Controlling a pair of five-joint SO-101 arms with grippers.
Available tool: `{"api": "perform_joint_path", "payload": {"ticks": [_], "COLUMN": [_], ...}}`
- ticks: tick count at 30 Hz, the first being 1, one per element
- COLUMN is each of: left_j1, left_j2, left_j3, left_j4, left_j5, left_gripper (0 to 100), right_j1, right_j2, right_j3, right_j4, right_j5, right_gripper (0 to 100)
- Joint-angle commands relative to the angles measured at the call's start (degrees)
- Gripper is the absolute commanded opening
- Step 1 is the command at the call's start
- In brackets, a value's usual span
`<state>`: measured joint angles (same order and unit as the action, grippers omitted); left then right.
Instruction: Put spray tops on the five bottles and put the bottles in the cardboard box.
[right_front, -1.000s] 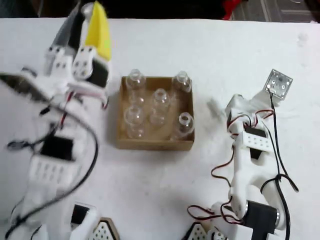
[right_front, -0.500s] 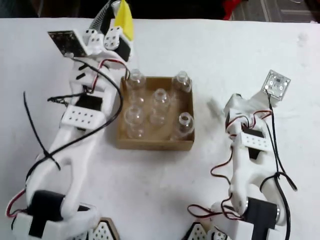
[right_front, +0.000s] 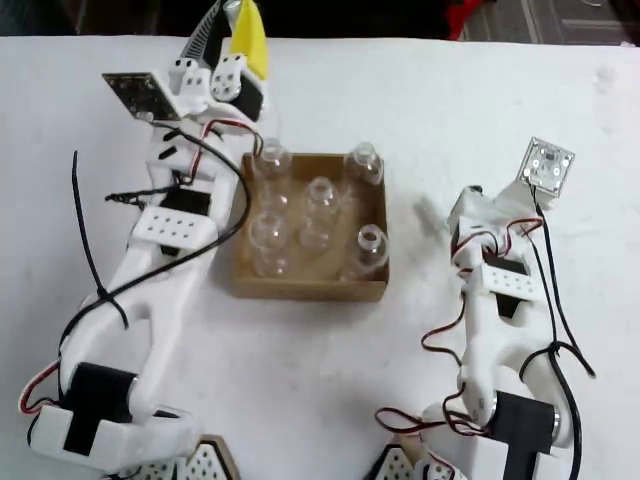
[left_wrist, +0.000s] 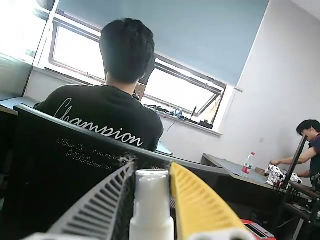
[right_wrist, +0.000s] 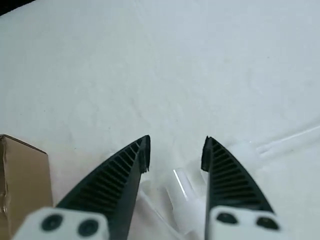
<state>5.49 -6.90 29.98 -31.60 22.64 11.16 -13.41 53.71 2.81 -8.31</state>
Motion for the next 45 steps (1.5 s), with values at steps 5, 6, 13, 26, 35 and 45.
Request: {"api": "perform_joint_path", "payload": {"ticks": [5,6,13,26,35,45], "left_j1": [-3.65,-3.56,-2.42,-1.98,-0.57,-0.57], "left_j2": [-2.51,-2.15,-1.01,-1.27,-1.27,-0.84], "left_j3": [-2.73,-2.37,-1.67,0.62,0.18,1.85], "left_j4": [-1.14,-1.41,-1.41,-1.49,-1.49,-1.41], "left_j5": [0.09,0.09,0.62,0.62,0.44,0.18], "left_gripper": [2,2,2,2,2,2], "right_j1": [-0.57,-0.57,-0.57,-0.57,-0.57,-0.57], "right_j2": [-0.04,-0.04,-0.04,-0.04,-0.04,-0.04], "right_j3": [-0.44,-0.44,-0.44,-0.44,-0.44,-0.44], "right_j4": [-1.36,-1.36,-1.36,-1.36,-1.36,-1.36], "right_j5": [1.14,1.14,1.23,1.23,1.23,1.23], "right_gripper": [14.9,14.9,14.9,14.9,14.9,14.9]}}
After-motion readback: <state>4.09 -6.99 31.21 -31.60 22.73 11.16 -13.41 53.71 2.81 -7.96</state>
